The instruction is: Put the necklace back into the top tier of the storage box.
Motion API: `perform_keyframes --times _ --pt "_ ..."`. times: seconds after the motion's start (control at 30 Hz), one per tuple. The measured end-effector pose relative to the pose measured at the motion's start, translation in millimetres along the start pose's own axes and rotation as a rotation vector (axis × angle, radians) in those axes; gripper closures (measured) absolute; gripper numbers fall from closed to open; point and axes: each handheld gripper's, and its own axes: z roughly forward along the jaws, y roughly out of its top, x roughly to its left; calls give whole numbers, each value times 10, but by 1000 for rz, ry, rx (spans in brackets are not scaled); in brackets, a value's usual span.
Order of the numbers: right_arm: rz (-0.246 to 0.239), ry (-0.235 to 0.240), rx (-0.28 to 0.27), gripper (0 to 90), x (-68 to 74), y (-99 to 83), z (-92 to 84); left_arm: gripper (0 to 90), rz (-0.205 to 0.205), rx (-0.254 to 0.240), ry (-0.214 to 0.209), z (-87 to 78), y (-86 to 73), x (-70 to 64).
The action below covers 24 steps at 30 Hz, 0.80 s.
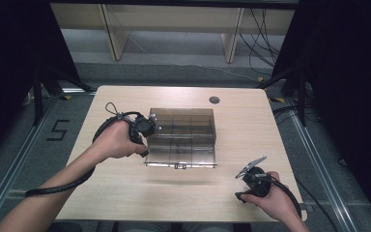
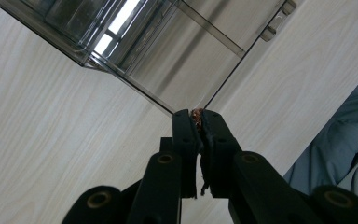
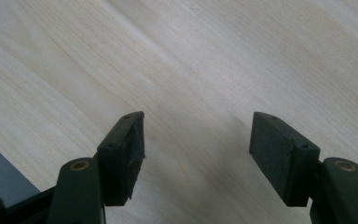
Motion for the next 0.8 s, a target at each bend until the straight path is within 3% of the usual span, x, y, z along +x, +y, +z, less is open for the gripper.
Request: perform_keyframes --times 0.8 --pt "-13 6 -6 365 -12 -1 1 845 12 1 -7 68 153 -13"
